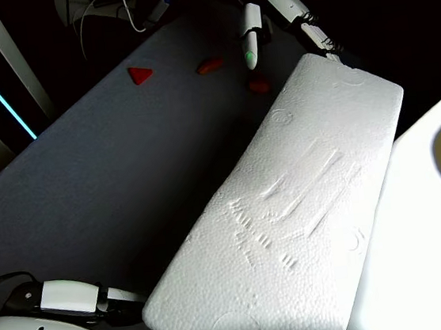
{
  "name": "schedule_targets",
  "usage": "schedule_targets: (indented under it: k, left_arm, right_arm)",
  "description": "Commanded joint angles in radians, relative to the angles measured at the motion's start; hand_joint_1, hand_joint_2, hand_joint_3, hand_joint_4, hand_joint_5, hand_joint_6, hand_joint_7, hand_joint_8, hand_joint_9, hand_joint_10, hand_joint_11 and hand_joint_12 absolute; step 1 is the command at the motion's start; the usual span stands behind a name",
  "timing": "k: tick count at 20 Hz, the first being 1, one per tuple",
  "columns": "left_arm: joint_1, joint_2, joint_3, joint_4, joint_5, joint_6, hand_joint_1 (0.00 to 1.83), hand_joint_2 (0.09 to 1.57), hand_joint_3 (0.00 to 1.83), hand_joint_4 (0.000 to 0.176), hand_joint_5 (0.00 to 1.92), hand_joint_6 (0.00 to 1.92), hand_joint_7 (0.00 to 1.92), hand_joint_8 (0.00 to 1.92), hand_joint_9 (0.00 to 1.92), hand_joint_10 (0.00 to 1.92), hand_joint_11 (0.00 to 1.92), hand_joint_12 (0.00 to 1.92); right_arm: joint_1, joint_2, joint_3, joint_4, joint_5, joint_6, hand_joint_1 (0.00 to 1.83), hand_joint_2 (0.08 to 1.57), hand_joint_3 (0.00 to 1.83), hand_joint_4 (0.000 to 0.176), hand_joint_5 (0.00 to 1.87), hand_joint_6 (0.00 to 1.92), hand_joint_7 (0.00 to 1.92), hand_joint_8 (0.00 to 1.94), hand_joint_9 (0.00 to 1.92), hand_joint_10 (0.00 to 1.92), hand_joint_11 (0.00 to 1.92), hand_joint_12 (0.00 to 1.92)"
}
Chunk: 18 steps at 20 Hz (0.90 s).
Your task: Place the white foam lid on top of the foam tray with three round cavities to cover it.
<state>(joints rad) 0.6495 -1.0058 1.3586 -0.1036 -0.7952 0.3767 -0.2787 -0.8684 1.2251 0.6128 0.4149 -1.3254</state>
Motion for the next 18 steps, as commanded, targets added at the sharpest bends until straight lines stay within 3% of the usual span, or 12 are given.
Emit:
schedule_targets:
  k: [1,2,6,9,12,18]
  left_arm:
    - [-0.019,0.008,-0.001,0.001,-0.132,-0.007,0.4,1.07,0.0,0.0,0.0,0.0,0.0,0.0,0.0,0.0,0.0,0.47]
    - [-0.024,0.005,0.002,0.003,-0.127,-0.007,0.42,1.07,0.0,0.0,0.01,0.0,0.0,0.0,0.0,0.0,0.0,0.55]
    - [-0.046,-0.017,0.024,0.006,-0.101,-0.01,0.45,1.08,0.0,0.0,0.01,0.01,0.0,0.0,0.0,0.0,0.0,0.33]
    - [-0.059,-0.033,0.038,0.018,-0.082,-0.018,0.42,1.07,0.0,0.0,0.02,0.0,0.0,0.0,0.0,0.0,0.0,0.54]
    - [-0.064,-0.046,0.049,0.026,-0.062,-0.025,0.41,1.08,0.0,0.0,0.0,0.0,0.0,0.0,0.0,0.0,0.0,0.46]
    - [-0.071,-0.065,0.066,0.051,-0.013,-0.033,0.4,1.07,0.0,0.0,0.0,0.0,0.0,0.0,0.0,0.0,0.0,0.62]
  right_arm:
    - [0.009,0.018,0.003,-0.017,0.123,-0.001,0.42,1.26,0.0,0.0,0.0,0.0,0.0,0.0,0.0,0.0,0.0,0.0]
    - [0.01,0.018,0.003,-0.017,0.123,-0.001,0.43,1.26,0.0,0.0,0.0,0.0,0.0,0.0,0.0,0.0,0.0,0.0]
    - [0.033,0.008,0.008,-0.03,0.124,-0.001,0.4,1.28,0.01,0.0,0.0,0.0,0.0,0.0,0.0,0.0,0.0,0.0]
    - [0.05,0.006,0.008,-0.042,0.125,-0.001,0.49,1.29,0.0,0.0,0.0,0.0,0.0,0.0,0.0,0.0,0.01,0.01]
    - [0.06,0.003,0.011,-0.048,0.124,-0.001,0.48,1.28,0.0,0.0,0.0,0.0,0.0,0.0,0.0,0.0,0.0,0.0]
    - [0.059,0.002,0.019,-0.041,0.117,-0.001,0.48,1.28,0.0,0.0,0.0,0.0,0.0,0.0,0.0,0.0,0.0,0.0]
